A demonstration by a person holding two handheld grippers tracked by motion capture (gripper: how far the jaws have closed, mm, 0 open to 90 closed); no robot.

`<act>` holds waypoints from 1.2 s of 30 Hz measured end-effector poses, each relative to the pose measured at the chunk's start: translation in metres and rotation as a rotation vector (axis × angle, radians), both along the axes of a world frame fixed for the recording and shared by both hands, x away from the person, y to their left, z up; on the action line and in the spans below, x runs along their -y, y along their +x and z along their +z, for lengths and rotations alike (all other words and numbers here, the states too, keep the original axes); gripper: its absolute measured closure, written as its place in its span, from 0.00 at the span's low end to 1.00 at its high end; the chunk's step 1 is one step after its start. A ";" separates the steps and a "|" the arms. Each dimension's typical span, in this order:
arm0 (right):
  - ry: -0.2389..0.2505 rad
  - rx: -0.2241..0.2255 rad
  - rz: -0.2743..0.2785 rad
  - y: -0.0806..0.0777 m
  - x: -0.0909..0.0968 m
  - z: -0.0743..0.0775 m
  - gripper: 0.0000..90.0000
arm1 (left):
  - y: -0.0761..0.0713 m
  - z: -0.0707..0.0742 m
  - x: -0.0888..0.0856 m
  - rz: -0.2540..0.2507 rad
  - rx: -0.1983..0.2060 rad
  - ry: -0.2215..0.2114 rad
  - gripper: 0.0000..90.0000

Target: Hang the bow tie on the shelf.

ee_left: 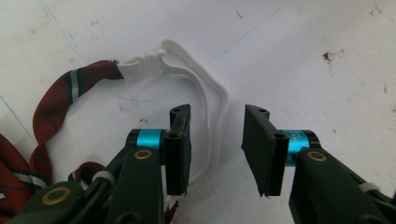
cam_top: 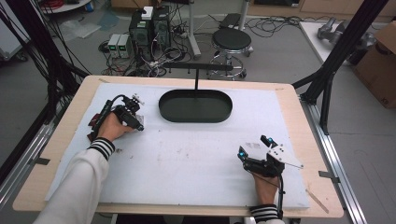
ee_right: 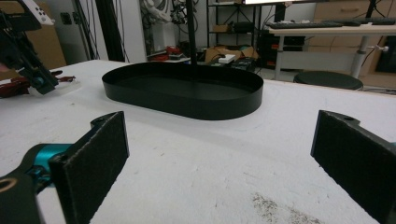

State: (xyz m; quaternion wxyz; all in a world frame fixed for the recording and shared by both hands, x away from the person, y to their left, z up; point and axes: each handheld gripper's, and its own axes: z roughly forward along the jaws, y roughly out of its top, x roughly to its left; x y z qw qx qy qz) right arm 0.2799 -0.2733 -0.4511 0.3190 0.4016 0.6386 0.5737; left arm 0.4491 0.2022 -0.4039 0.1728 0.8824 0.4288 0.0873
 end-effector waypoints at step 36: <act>0.000 0.007 0.000 0.000 0.000 0.000 0.03 | -0.003 0.007 -0.010 0.003 0.055 -0.046 0.97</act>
